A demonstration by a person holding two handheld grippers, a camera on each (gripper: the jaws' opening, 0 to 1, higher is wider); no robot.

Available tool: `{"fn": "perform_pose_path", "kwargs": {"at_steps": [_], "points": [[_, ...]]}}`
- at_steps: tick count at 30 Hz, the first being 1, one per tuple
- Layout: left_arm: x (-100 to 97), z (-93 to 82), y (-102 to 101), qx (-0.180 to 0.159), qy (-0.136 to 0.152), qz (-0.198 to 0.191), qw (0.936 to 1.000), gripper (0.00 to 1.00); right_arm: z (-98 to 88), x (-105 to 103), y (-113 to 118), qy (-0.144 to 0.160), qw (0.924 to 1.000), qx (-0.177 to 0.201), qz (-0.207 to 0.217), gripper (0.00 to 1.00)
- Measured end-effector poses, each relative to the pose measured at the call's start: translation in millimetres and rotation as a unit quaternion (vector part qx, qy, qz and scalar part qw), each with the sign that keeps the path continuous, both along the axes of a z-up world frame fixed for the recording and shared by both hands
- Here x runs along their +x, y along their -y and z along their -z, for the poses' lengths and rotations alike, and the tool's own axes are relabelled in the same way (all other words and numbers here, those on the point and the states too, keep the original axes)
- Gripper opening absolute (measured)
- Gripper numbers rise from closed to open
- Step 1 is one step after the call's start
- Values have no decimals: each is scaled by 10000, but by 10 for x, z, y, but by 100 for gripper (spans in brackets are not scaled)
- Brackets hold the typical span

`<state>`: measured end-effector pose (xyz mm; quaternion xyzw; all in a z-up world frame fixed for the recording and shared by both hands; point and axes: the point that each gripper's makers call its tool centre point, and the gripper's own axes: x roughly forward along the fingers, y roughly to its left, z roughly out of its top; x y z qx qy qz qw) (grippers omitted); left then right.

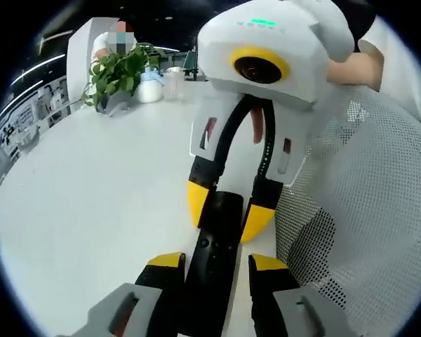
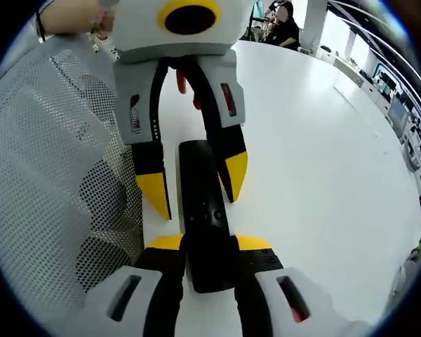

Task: Press the specified remote control buttons in sequence, fully releasing each button before pressing the next.

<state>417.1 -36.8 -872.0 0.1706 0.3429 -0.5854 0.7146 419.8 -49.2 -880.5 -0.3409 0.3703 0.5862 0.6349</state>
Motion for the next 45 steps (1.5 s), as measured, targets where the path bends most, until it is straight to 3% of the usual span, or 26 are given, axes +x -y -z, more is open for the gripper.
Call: {"fn": "perform_pose_path", "kwargs": {"at_steps": [4,13,16,18,28,32,33,37,45], "points": [[48,-14,-13,-117,17,-165,9998,54,0,0,0,-7,10000,14,15,26],[217,-17,-45,-188,81,-636,9978,66,-2,2,-1,-24,10000,29,4,26],[303,-54,-35,-380,-235,-1133,9926,69,-2,3,0,-23,10000,32,-1,26],[384,-82,-77,-446,-344,-1441,9880,76,-3,3,0,-22,10000,33,-4,26],[427,-306,-204,-405,69,-1538,9873,84,-2,4,-2,-29,10000,37,-14,26],[523,-555,-233,-843,97,-1976,9766,88,-1,5,-3,-32,10000,46,-9,26],[561,-662,-266,-1004,120,-2154,9713,90,-1,5,-1,-34,10000,52,-4,26],[640,-944,-438,-1233,429,-2554,9580,96,0,7,-1,-41,10000,68,7,26],[491,-1272,-778,-1183,831,-2966,9440,100,-3,9,6,-69,9999,114,52,26]]}}
